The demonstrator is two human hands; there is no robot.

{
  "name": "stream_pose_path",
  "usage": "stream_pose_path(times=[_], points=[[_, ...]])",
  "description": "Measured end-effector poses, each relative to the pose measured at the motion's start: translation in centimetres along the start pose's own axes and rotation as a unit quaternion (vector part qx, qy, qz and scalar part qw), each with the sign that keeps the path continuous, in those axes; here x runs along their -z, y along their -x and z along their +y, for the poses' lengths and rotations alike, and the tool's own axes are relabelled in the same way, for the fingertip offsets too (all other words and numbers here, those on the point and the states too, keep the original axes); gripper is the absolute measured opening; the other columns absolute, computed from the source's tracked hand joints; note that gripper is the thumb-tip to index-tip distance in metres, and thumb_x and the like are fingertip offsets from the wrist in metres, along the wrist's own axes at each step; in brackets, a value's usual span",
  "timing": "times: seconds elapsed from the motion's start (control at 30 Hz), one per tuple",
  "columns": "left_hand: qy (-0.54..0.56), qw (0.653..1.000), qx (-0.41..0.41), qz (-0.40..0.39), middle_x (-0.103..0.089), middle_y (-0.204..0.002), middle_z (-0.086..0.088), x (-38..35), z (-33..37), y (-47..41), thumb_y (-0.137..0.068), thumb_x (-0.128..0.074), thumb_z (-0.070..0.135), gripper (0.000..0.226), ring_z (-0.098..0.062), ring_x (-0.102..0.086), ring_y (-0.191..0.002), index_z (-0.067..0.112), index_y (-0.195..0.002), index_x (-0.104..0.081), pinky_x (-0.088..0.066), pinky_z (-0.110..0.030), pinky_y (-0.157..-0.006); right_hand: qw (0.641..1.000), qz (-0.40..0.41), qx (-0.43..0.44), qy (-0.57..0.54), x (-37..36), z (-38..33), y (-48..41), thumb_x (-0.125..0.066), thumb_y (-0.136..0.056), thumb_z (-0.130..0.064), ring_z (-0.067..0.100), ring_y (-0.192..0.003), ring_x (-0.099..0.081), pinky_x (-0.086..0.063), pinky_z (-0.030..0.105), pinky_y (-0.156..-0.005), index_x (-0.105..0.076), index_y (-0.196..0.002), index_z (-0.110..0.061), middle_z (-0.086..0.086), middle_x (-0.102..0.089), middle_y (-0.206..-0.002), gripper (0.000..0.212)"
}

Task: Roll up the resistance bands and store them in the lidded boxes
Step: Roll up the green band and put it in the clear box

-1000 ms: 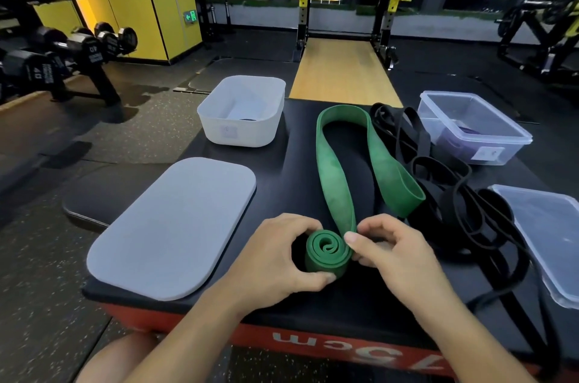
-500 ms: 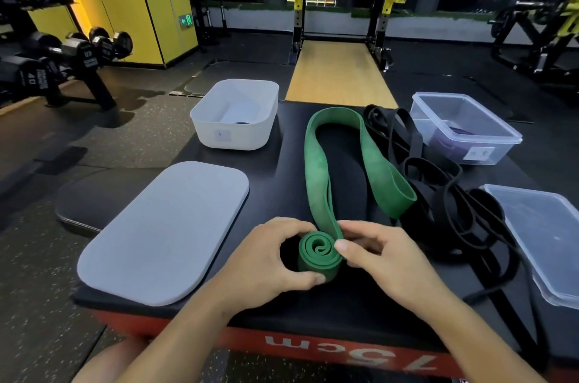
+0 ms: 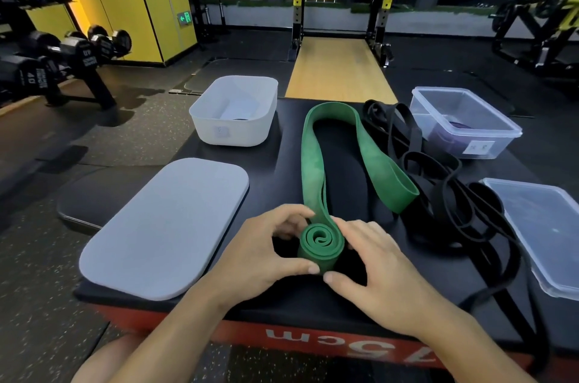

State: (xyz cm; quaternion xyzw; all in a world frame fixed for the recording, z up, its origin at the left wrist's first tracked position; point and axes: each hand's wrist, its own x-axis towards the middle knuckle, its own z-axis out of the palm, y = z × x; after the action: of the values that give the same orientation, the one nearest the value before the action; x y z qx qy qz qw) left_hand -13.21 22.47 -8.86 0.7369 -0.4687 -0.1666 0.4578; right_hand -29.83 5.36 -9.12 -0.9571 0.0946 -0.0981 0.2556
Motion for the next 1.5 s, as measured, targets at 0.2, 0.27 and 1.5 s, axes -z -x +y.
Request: stream_pose_path(times=[0.2,0.27,1.5], points=[[-0.016,0.999,0.005,-0.039,-0.066,-0.128,0.029,0.3,0.1,-0.1,-0.089,-0.083,0.019,0.056,0.003,-0.059,-0.127,0.044,-0.135,-0.062,-0.045,-0.026,-0.112,0.99,0.113,-0.056,-0.066,-0.5,0.3,0.3,-0.072,-0.077,-0.062,-0.001,-0.112,-0.052,-0.046,0.022,-0.096,-0.042,-0.151,-0.045,-0.026,-0.056,-0.109,0.082],[-0.043,0.998,0.001,-0.053,-0.063,-0.131,0.031,0.3,0.1,-0.1,-0.093,-0.079,0.023,0.059,-0.001,-0.057,-0.129,0.05,-0.14,-0.057,-0.046,-0.032,-0.109,0.989,0.132,-0.035,-0.049,-0.6,0.2,0.4,-0.073,-0.075,-0.063,0.004,-0.107,-0.055,-0.047,0.021,-0.09,-0.05,-0.147,-0.039,-0.025,-0.058,-0.104,0.079],[0.121,0.991,0.058,0.018,-0.076,-0.103,0.011,-1.2,0.2,-0.8,-0.084,-0.088,0.028,0.027,-0.01,-0.071,-0.101,0.03,-0.106,-0.073,-0.055,-0.028,-0.097,0.951,0.102,-0.237,-0.169,2.0,-1.1,-4.4,-0.057,-0.094,-0.064,0.01,-0.061,-0.063,-0.054,0.038,-0.071,-0.07,-0.085,-0.029,-0.005,-0.07,-0.069,0.039]])
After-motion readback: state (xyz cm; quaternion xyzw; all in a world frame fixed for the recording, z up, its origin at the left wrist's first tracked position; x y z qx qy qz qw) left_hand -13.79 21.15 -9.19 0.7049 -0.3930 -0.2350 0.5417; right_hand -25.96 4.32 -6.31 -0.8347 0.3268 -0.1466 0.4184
